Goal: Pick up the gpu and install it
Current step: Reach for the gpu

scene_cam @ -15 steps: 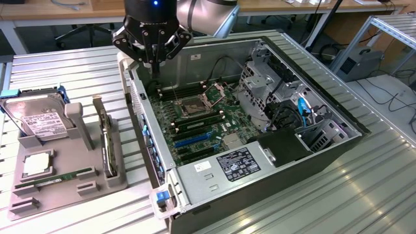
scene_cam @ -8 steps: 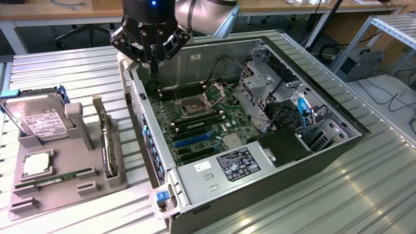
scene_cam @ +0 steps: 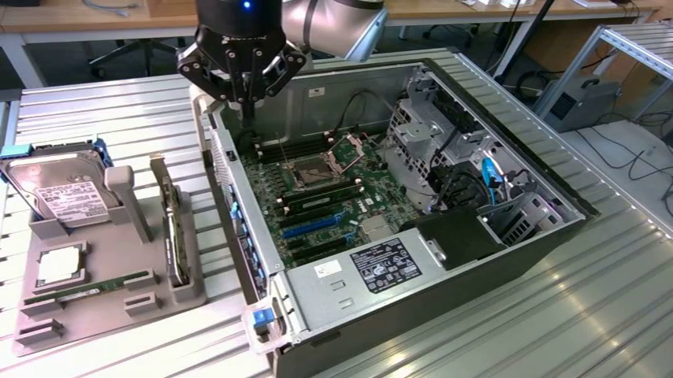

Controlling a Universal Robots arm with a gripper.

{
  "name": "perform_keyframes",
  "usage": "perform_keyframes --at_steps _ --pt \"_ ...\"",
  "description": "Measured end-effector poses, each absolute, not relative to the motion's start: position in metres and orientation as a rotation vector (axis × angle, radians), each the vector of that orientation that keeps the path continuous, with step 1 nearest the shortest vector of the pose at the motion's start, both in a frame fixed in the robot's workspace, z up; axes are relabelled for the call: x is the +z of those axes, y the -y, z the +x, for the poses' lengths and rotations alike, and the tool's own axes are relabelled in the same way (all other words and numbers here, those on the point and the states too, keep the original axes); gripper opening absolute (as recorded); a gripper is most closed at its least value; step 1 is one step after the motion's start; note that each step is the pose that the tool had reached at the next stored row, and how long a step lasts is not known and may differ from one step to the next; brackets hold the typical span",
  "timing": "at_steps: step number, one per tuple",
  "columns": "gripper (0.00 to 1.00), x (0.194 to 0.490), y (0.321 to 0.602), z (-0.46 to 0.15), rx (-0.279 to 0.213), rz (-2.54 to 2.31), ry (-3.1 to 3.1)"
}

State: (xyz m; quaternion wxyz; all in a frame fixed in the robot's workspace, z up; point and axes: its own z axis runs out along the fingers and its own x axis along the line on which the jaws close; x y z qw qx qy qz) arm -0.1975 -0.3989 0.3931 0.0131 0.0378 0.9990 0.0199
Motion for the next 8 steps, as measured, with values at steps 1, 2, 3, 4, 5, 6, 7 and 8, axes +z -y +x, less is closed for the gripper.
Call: perform_keyframes --at_steps 1,2,3,4,5,6,7,8 --pt "0.11 0.3931 0.3989 -0.1977 0.062 0.118 -3.112" --pt "0.11 0.3931 0.3989 -0.1979 0.062 0.118 -3.112" --pt "0.11 0.3931 0.3989 -0.1981 0.062 0.118 -3.112" --pt "0.11 0.3931 0.3989 -0.1983 0.062 0.118 -3.112" --pt "0.11 0.3931 0.3989 -0.1984 0.062 0.118 -3.112" --pt "0.11 0.3931 0.3989 -0.1986 0.062 0.118 -3.112" --pt "0.11 0.3931 0.3989 -0.1988 0.062 0.118 -3.112" --pt "0.11 0.3931 0.3989 -0.199 0.062 0.118 -3.112"
